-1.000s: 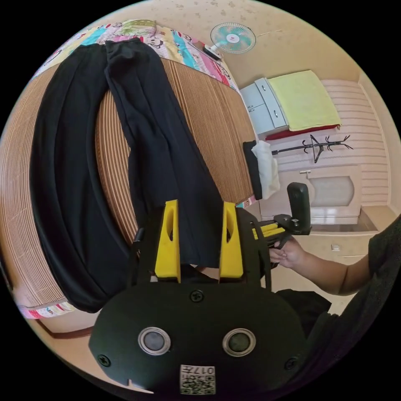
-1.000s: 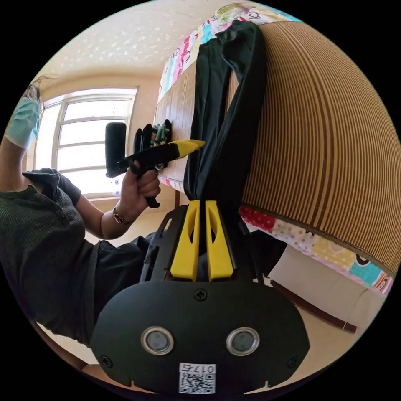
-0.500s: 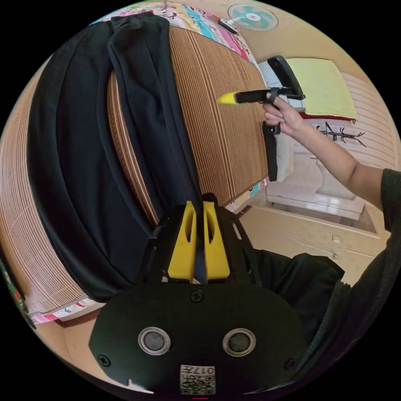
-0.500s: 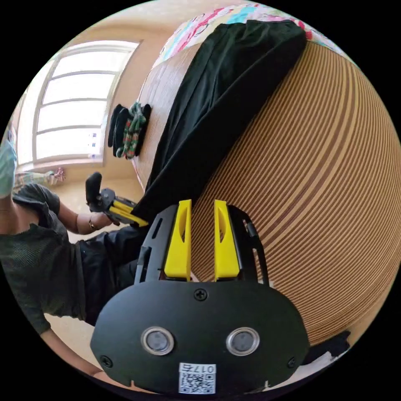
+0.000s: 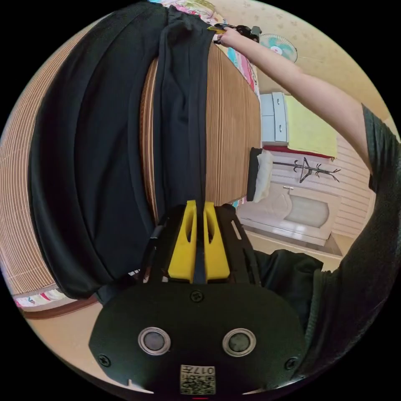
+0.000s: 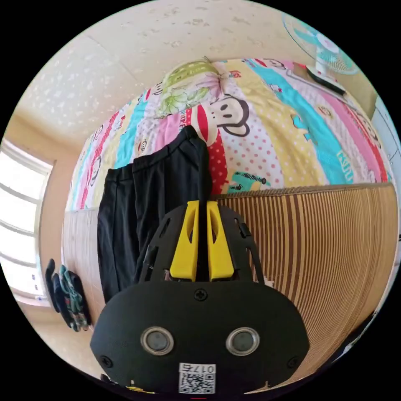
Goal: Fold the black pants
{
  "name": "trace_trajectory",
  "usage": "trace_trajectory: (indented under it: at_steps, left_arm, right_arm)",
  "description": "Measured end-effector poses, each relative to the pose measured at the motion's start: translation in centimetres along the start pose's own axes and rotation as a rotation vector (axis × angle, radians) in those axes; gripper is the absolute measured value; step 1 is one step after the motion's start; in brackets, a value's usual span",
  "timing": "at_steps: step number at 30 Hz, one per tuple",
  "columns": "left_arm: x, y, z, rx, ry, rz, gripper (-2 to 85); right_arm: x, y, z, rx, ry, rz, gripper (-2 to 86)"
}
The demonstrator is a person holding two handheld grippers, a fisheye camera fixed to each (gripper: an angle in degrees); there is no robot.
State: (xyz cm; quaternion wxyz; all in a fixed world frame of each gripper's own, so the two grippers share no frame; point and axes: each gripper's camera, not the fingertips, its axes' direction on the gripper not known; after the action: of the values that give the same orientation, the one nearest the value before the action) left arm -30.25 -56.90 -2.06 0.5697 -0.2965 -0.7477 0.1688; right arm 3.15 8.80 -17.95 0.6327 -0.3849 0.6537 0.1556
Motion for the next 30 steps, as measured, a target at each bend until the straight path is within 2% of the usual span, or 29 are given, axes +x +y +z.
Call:
trace_trajectory:
  at_steps: [3,5,8,10,12,14,17,20,24,26,28,30]
  left_arm:
    - [-1.8,3.4,-3.0,0.09,0.096,-0.087,-0.2]
    - [-2.8,5.5,-5.0,0.145,0.07,-0.15,-0.2]
    - [-4.5,7.7,-8.1,0.214,-0.038,-0.222,0.1]
    - [-5.6,8.1,-9.0,0.205,-0.12,-0.257,0.5]
    - [-6.9,8.1,-9.3,0.168,-0.279,-0.28,1.2]
    - [-7.6,8.1,-9.4,0.145,-0.364,-0.267,1.6]
    - [-8.6,7.9,-8.9,0.098,-0.349,-0.229,1.9]
    - [-8.6,8.1,-9.2,0.091,-0.32,-0.207,1.7]
    - [-6.6,7.8,-9.3,0.004,-0.378,-0.135,1.4]
    - [-5.7,7.7,-9.5,-0.04,-0.387,-0.108,1.1]
    - [-5.1,7.9,-9.8,-0.056,-0.366,-0.082,0.9]
    - [-5.1,8.4,-10.4,-0.054,-0.346,-0.076,0.7]
  right_arm:
    - [-10.3,1.5,-3.8,0.176,0.097,-0.268,3.2]
    - [-15.4,1.8,-4.3,0.222,0.064,-0.335,3.1]
    - [-22.0,0.8,-1.3,0.157,-0.098,-0.37,3.3]
    - [-24.4,-0.3,3.8,-0.03,-0.249,-0.303,3.8]
    - [-24.4,0.1,6.2,-0.102,-0.316,-0.254,4.2]
    - [-23.5,1.3,5.9,-0.084,-0.348,-0.221,5.1]
    - [-21.3,6.3,3.4,-0.081,-0.389,-0.33,6.6]
    - [-17.9,14.2,1.8,-0.223,-0.413,-0.419,7.2]
    - [-12.0,25.0,2.0,-0.43,-0.51,-0.222,9.0]
    - [-10.0,27.8,2.1,-0.422,-0.559,-0.085,9.6]
    - [-8.5,28.0,1.7,-0.297,-0.601,0.051,10.3]
    - [-8.2,26.0,1.8,-0.19,-0.61,0.093,11.0]
